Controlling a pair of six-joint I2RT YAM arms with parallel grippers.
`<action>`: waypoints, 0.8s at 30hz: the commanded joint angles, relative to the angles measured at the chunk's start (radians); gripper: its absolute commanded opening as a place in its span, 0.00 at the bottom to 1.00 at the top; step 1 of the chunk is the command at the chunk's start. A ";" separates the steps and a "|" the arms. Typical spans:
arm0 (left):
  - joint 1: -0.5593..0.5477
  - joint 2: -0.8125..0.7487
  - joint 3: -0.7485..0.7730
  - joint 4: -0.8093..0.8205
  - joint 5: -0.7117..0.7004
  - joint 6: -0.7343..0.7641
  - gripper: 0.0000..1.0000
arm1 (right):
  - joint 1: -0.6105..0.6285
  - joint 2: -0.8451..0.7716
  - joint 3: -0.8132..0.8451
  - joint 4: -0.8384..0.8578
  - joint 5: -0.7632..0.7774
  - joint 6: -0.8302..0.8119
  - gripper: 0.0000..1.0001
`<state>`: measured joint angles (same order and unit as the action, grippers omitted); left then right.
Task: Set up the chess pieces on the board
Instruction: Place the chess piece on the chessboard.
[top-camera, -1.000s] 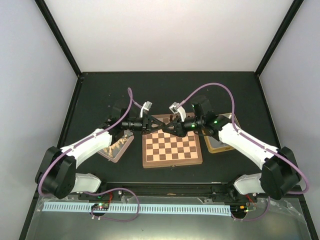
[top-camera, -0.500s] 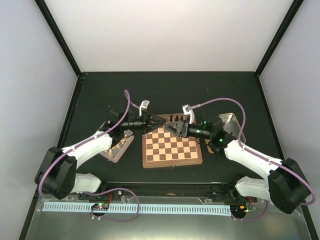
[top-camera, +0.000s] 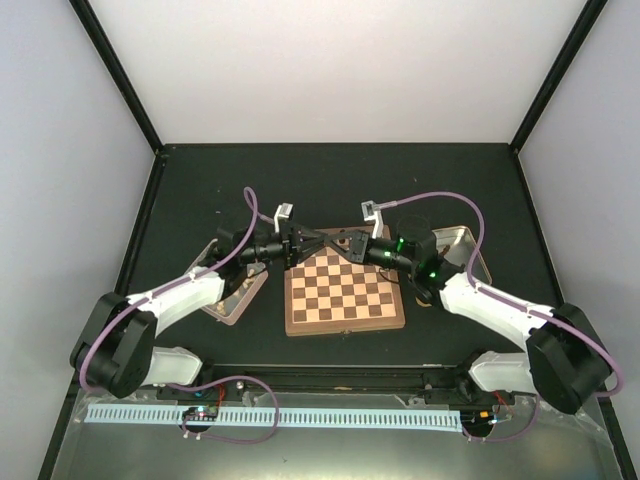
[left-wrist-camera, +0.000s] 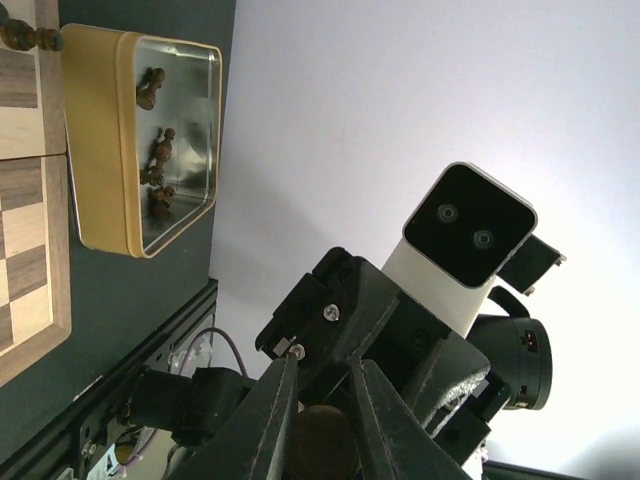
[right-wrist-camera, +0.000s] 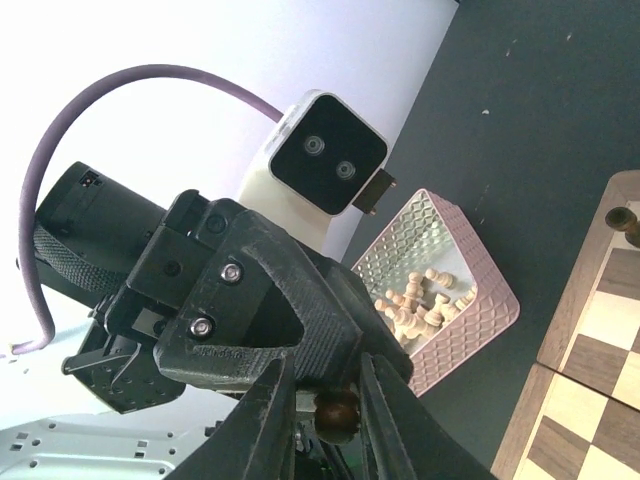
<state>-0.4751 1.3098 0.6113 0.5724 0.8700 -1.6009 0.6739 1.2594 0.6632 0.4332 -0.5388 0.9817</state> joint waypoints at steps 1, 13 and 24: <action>-0.013 0.013 0.002 0.068 -0.018 -0.051 0.07 | 0.030 0.010 0.023 0.024 0.017 0.010 0.21; -0.013 0.029 0.001 0.055 -0.034 -0.038 0.07 | 0.067 0.027 0.052 -0.091 0.071 -0.030 0.24; -0.013 0.032 0.004 0.016 0.013 -0.087 0.07 | 0.099 -0.022 0.092 -0.284 0.153 -0.351 0.23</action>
<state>-0.4725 1.3380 0.5995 0.5652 0.8410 -1.6344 0.7353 1.2621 0.7273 0.2481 -0.3973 0.8154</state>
